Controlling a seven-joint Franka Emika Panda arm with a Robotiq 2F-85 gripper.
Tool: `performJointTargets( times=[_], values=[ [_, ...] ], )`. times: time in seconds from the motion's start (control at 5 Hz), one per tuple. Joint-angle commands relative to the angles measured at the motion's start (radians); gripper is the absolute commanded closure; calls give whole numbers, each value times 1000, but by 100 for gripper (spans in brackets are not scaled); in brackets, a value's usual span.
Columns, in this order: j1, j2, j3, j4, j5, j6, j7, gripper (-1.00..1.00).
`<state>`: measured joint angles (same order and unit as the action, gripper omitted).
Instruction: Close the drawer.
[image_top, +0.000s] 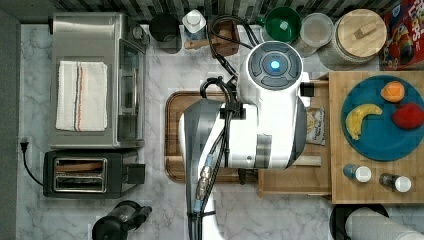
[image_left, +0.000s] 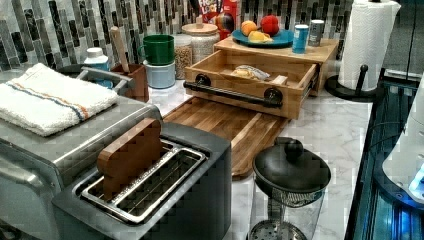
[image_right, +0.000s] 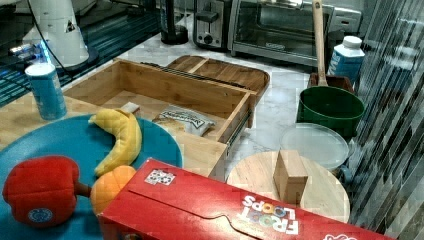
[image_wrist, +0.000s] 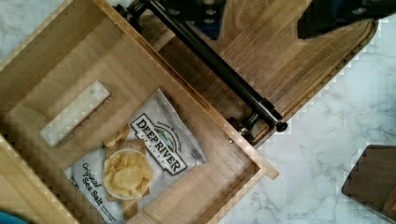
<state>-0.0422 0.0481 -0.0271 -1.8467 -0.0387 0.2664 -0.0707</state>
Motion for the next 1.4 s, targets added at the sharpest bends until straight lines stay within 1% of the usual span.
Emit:
performJointTargets(
  times=[0.2, 0.4, 0.6, 0.8, 1.0, 1.2, 1.4],
  values=[
    [-1, 4, 1, -5, 0, 1, -9, 100],
    [-1, -10, 6, -36, 13, 16, -36, -100],
    [18, -9, 29, -42, 74, -18, -119, -100],
    [53, -34, 62, -104, 96, 33, -168, -100],
    [66, -33, 100, -151, 101, 74, -269, -100],
    [87, -46, 112, -233, 104, 162, -369, -100],
    [85, -23, 124, -266, 88, 195, -450, 1]
  ],
)
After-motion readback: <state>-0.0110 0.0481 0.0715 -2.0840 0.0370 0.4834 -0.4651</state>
